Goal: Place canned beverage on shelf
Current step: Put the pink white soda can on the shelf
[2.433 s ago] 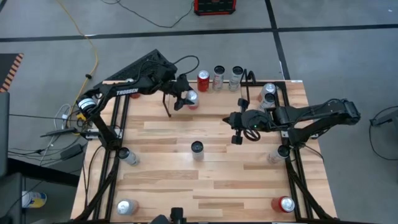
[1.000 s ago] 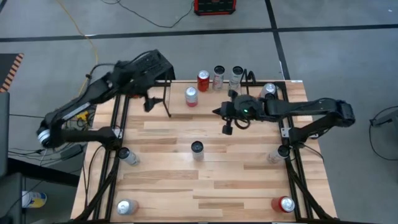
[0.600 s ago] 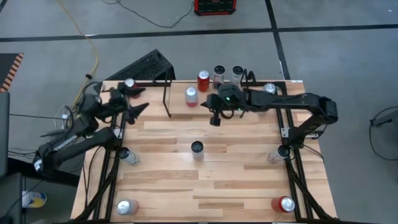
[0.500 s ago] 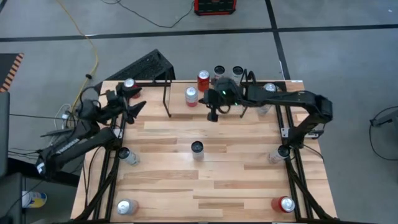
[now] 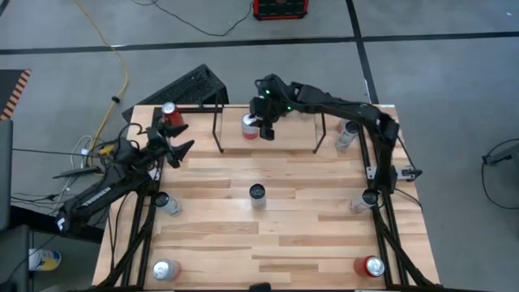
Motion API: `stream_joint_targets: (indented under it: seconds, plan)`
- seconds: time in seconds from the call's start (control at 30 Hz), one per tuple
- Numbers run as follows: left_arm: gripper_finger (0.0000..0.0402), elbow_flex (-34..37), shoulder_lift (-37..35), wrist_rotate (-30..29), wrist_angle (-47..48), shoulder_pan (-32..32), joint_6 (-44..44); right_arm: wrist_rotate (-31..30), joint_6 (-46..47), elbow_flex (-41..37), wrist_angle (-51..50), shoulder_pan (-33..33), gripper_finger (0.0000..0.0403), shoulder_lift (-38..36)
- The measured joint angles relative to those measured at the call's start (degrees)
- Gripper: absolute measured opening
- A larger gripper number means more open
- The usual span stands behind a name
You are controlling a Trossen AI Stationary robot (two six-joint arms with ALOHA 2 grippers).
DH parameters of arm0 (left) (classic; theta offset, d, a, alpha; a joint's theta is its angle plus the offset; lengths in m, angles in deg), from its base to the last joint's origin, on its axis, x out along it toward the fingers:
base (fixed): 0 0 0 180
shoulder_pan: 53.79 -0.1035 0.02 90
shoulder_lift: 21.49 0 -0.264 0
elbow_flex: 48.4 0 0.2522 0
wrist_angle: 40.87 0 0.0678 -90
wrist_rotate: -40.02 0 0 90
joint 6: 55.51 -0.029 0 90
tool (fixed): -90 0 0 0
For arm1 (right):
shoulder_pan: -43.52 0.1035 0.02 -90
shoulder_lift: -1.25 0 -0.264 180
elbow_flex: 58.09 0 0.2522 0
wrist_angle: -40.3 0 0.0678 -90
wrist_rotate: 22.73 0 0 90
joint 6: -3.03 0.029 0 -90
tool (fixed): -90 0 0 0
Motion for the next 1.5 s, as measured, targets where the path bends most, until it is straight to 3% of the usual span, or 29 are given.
stream_joint_targets:
  seconds: [0.2, 0.33, 0.43, 0.83, 1.5]
  plan:
    - [0.0364, 3.6, 0.0, -0.4, -0.7, 0.0, -0.5, 0.1, -8.1, 7.4, -5.8, -1.7, 0.0261, 4.8]
    - [0.0364, 5.3, 0.0, 1.1, -1.6, 0.8, -2.6, 1.1, -9.7, 9.9, -7.0, -2.5, 0.0292, 6.9]
    - [0.0364, 5.9, 0.0, -1.4, -0.2, 1.4, -3.2, 2.0, -9.9, 10.9, -6.4, -3.1, 0.0304, 8.2]
    - [0.0364, 5.9, 0.2, -2.7, 5.8, 2.4, -3.8, 7.3, -10.2, 10.9, -6.4, -5.0, 0.0314, 9.0]
    - [0.0364, 6.1, 0.6, -5.3, 10.0, 2.4, -2.4, 3.6, -10.8, 10.9, -5.9, -4.5, 0.0312, 11.6]
